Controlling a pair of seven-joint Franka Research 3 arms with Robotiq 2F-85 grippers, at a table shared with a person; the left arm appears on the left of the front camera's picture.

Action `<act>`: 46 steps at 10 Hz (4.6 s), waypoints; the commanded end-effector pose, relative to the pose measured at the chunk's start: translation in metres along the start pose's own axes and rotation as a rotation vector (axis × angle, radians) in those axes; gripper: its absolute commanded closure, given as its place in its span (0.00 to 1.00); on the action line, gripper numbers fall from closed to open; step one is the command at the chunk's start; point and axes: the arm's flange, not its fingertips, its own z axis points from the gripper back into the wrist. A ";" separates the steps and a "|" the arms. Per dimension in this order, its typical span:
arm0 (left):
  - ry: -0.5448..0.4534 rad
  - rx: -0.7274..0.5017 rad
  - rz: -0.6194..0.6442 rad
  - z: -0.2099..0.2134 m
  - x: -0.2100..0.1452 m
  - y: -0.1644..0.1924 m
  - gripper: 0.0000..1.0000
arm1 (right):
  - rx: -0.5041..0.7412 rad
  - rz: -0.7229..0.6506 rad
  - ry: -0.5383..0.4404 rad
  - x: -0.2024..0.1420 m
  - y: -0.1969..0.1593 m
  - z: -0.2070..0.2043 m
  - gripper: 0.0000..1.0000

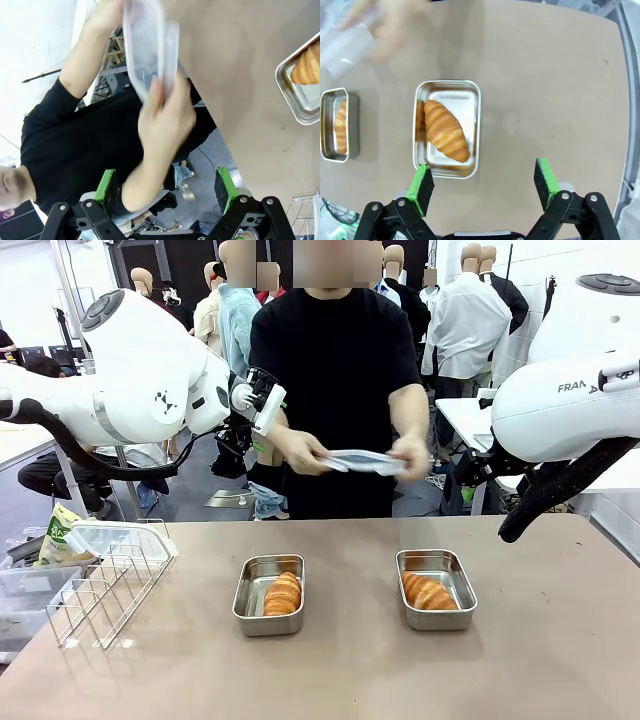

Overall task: Place the bread in airtight containers.
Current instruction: Pick up one Airtight Container lid and hand it to the human.

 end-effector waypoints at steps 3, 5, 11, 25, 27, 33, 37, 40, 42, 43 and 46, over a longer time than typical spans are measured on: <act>0.000 0.000 0.000 0.000 0.000 0.000 0.00 | 0.009 -0.003 0.004 0.000 -0.001 -0.001 0.00; 0.085 -0.183 0.048 0.037 -0.020 -0.026 0.00 | 0.009 -0.003 0.004 0.000 -0.001 -0.001 0.00; 0.290 -0.487 0.300 0.101 -0.117 -0.103 0.00 | 0.009 -0.003 0.004 0.000 -0.001 -0.001 0.00; 0.203 -0.599 0.503 0.076 -0.159 -0.196 0.00 | 0.009 -0.003 0.004 0.000 -0.001 -0.001 0.00; 0.203 -0.599 0.503 0.076 -0.159 -0.196 0.00 | 0.009 -0.003 0.004 0.000 -0.001 -0.001 0.00; 0.203 -0.599 0.503 0.076 -0.159 -0.196 0.00 | 0.009 -0.003 0.004 0.000 -0.001 -0.001 0.00; 0.203 -0.599 0.503 0.076 -0.159 -0.196 0.00 | 0.009 -0.003 0.004 0.000 -0.001 -0.001 0.00; 0.203 -0.599 0.503 0.076 -0.159 -0.196 0.00 | 0.009 -0.003 0.004 0.000 -0.001 -0.001 0.00; 0.203 -0.599 0.503 0.076 -0.159 -0.196 0.00 | 0.009 -0.003 0.004 0.000 -0.001 -0.001 0.00; 0.203 -0.599 0.503 0.076 -0.159 -0.196 0.00 | 0.009 -0.003 0.004 0.000 -0.001 -0.001 0.00; 0.203 -0.599 0.503 0.076 -0.159 -0.196 0.00 | 0.009 -0.003 0.004 0.000 -0.001 -0.001 0.00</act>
